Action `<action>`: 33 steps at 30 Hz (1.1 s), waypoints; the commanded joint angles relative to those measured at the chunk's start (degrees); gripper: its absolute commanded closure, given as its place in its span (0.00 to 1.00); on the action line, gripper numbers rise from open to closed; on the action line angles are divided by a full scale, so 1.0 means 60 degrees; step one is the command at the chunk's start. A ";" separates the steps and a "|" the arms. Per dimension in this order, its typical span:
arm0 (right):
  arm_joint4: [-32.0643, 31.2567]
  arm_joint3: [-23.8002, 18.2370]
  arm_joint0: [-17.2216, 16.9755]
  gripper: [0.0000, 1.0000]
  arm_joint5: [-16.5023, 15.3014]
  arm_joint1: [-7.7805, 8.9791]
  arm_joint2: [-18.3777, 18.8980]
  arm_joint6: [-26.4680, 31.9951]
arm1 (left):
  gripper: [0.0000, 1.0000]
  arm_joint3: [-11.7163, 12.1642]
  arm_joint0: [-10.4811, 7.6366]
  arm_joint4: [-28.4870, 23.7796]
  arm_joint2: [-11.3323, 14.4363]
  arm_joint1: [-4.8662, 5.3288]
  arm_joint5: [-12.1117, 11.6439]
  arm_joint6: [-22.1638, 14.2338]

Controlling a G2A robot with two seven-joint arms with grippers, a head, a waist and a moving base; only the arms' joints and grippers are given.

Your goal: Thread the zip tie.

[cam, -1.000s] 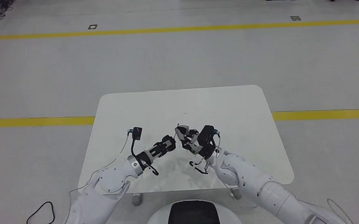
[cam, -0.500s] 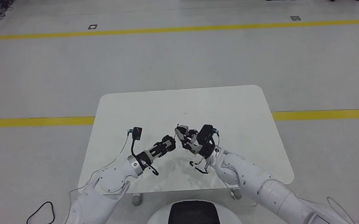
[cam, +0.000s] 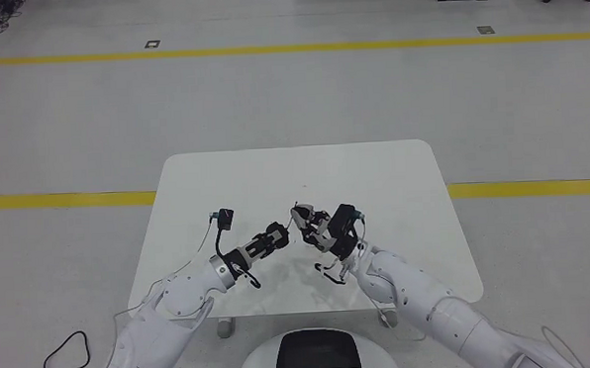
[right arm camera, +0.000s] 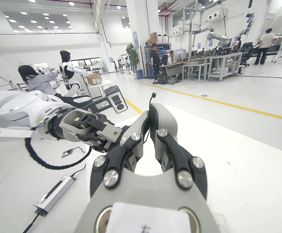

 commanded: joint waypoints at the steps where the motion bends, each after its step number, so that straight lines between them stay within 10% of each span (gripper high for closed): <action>1: -0.0023 -0.0065 -0.0061 1.00 0.0000 0.0024 0.0078 0.0006 | 1.00 0.0000 0.0000 0.0000 0.0000 0.0000 0.0000 0.0000; 33: 0.0023 -0.0152 -0.0162 1.00 0.0000 0.0051 0.0190 -0.0028 | 1.00 0.0000 0.0000 0.0000 0.0000 0.0000 0.0000 0.0000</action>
